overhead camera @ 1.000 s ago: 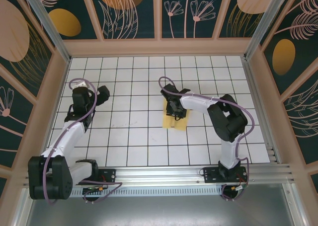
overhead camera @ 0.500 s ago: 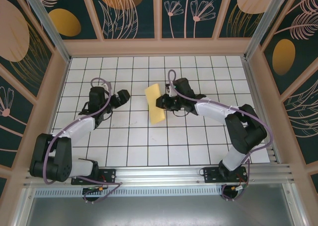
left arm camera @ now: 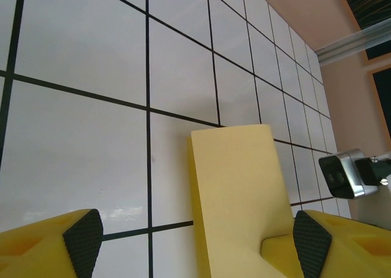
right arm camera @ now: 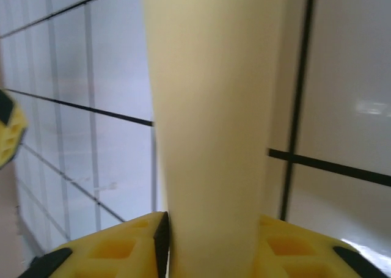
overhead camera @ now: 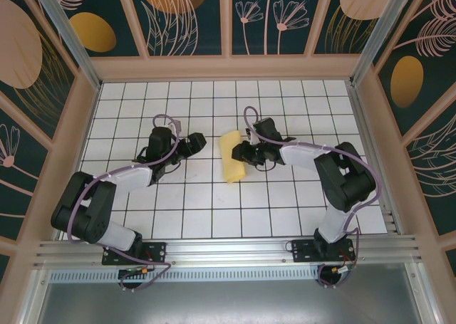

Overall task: Fold a paper plane with a square sheet of paper (pick it up from the middle)
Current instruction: Fold the square sheet of paper in half at the center of the table.

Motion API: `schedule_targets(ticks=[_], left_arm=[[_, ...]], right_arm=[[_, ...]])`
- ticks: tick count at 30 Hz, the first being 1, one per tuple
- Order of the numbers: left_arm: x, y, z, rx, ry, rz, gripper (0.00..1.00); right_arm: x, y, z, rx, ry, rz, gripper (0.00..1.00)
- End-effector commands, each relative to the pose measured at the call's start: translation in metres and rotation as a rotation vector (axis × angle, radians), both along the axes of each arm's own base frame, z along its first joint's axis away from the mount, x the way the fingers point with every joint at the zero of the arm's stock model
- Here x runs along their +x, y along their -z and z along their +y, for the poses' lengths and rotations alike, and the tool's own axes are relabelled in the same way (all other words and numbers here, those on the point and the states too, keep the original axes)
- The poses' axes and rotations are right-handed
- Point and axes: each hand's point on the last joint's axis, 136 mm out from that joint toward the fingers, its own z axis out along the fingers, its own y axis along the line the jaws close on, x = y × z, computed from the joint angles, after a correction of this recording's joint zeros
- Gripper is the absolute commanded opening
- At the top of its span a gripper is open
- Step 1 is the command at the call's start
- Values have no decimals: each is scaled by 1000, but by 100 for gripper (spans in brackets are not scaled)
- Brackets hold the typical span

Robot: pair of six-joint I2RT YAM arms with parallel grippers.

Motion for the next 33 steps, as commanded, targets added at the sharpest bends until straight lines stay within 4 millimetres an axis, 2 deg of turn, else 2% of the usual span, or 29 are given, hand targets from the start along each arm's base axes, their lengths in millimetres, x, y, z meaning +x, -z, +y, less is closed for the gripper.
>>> schedule_targets(ticks=[1,6,9,19,28,33], left_arm=[[12,-17,-9,-38,-9,-53,84],[13,-12,-15,-41,5,-42,84],[13,-11,-18,-44,9,-36,84],[8,-11,-33,-85,57,-22,80],[7,-9,-53,-95,97,-19,78],[7,-2,-69,-91,114,-3,72]], right_arm=[[9,12,-16,-126,39,-14,41],[17,17,-34,-255,79,-30,58],[21,17,-43,-308,94,-48,62],[14,32,-49,-368,22,-45,56],[4,45,-49,-391,-59,-31,55],[-1,55,-54,-421,-86,-18,55]])
